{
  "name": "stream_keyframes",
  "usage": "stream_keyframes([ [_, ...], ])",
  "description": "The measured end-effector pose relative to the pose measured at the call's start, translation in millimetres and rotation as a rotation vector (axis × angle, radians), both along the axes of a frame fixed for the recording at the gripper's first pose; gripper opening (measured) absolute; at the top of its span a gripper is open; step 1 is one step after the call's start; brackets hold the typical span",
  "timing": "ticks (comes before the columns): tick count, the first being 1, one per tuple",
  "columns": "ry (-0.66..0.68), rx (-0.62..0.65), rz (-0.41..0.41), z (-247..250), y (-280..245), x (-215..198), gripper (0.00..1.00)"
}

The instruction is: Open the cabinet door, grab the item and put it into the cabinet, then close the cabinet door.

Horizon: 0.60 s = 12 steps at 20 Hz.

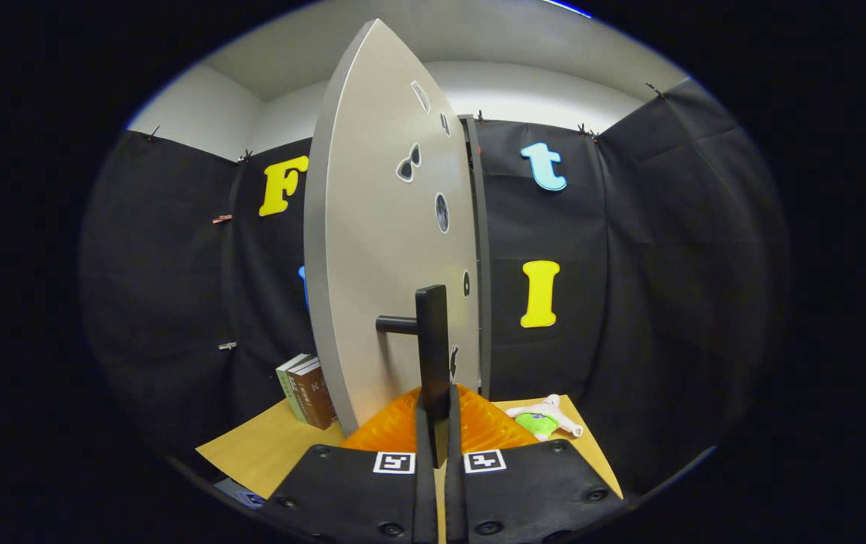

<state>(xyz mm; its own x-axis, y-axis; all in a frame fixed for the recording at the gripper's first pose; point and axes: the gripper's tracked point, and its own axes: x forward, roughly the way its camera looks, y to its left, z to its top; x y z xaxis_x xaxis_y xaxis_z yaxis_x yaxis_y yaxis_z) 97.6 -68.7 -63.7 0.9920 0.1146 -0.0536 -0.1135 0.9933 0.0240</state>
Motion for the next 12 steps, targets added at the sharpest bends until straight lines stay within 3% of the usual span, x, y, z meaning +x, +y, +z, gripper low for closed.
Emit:
stream_keyframes([
  [12,-0.009,0.012,-0.048,1,-15,-1,0.08],
])
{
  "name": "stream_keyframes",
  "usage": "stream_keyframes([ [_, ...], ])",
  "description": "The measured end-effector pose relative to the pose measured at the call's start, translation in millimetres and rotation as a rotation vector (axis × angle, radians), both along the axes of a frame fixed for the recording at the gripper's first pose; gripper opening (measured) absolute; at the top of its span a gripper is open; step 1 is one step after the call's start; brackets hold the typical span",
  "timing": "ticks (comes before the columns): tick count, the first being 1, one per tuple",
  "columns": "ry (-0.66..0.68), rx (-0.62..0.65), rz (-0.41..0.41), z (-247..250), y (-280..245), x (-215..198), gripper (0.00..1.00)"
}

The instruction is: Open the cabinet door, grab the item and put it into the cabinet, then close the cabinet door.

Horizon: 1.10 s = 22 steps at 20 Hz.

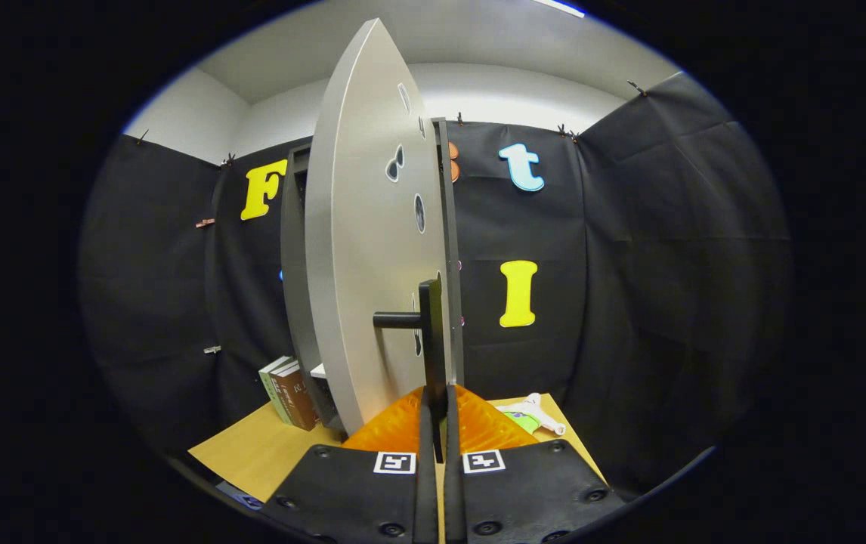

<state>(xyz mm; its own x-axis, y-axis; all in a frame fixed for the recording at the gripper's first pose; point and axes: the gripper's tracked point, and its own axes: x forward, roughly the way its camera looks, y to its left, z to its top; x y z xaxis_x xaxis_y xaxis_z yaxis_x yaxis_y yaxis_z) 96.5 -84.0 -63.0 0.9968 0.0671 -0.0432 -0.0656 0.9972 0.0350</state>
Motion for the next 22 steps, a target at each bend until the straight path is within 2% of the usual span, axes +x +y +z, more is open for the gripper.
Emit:
stream_keyframes([
  [6,-0.020,-0.006,-0.083,6,-17,-4,0.08],
  [9,-0.074,-0.011,-0.082,16,-13,-4,0.07],
  [14,-0.099,-0.016,-0.010,22,6,-5,0.07],
  [17,-0.110,-0.047,0.064,22,22,-3,0.07],
  [22,-0.016,-0.032,0.152,2,53,-12,0.07],
])
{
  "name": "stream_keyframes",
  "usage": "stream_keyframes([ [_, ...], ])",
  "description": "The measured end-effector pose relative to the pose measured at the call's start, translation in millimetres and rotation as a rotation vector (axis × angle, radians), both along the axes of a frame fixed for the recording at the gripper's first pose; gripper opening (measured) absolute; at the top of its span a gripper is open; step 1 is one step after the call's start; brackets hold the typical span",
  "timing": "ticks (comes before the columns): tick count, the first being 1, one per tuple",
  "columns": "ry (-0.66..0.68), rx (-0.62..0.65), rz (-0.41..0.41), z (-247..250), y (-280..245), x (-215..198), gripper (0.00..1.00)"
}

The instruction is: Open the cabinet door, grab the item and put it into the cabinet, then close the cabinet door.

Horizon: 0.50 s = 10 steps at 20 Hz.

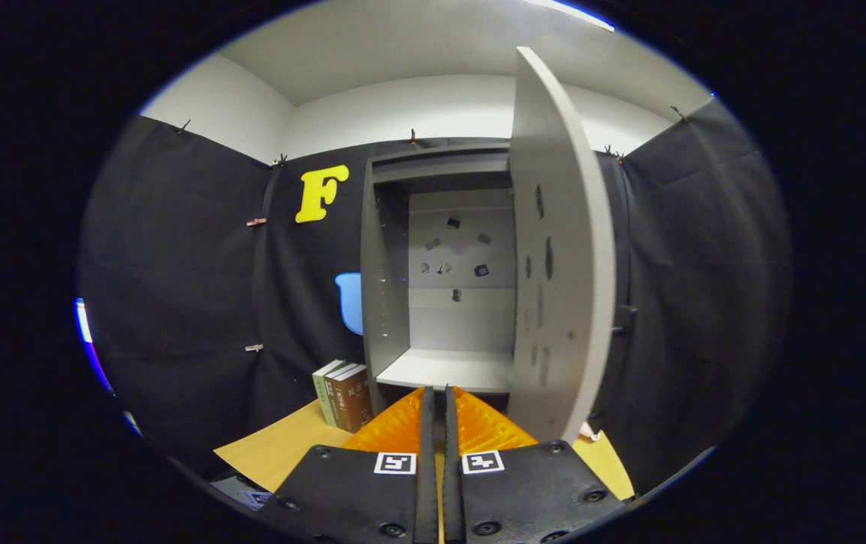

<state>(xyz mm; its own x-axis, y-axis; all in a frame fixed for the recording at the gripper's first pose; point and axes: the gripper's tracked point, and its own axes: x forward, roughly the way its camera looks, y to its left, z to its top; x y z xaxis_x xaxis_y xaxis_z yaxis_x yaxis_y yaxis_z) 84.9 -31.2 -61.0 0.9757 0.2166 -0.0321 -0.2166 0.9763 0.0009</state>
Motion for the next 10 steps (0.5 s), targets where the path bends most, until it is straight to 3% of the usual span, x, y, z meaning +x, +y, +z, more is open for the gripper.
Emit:
stream_keyframes([
  [5,0.141,-0.006,0.000,-33,16,-6,0.07],
  [10,0.325,0.000,-0.065,-80,16,-19,0.08],
])
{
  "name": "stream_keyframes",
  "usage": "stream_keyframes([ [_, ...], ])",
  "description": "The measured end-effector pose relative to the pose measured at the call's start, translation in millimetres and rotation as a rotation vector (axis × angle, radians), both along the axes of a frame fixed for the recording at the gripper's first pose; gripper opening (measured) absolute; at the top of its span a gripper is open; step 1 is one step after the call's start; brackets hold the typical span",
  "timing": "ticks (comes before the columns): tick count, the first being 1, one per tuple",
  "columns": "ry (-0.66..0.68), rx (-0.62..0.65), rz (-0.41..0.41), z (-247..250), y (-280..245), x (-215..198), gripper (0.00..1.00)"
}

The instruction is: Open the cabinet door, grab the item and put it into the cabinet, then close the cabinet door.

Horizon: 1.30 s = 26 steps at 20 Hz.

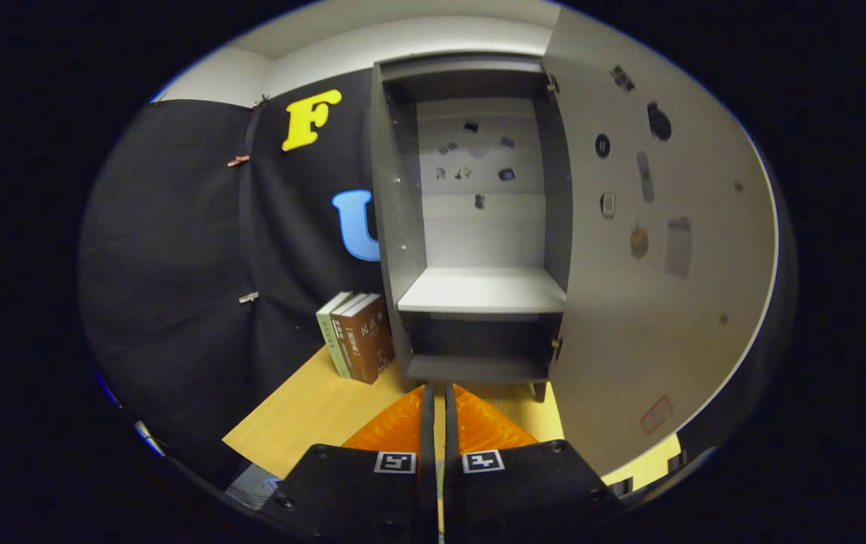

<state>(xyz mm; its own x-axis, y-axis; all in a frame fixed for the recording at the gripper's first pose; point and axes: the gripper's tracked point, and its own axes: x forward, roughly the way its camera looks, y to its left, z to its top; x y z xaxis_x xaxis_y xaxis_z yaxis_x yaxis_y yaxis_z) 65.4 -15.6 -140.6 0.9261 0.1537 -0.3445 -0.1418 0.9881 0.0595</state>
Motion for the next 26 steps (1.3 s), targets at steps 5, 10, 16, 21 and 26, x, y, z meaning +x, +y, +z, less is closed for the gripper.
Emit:
stream_keyframes([
  [5,0.224,0.003,-0.022,-91,2,-1,0.14],
  [10,0.390,-0.033,-0.071,-184,-11,1,0.44],
  [16,0.540,-0.022,-0.062,-267,-16,8,0.52],
  [21,0.621,-0.044,-0.058,-319,-19,22,0.52],
  [26,0.646,-0.068,-0.060,-340,-24,34,0.52],
])
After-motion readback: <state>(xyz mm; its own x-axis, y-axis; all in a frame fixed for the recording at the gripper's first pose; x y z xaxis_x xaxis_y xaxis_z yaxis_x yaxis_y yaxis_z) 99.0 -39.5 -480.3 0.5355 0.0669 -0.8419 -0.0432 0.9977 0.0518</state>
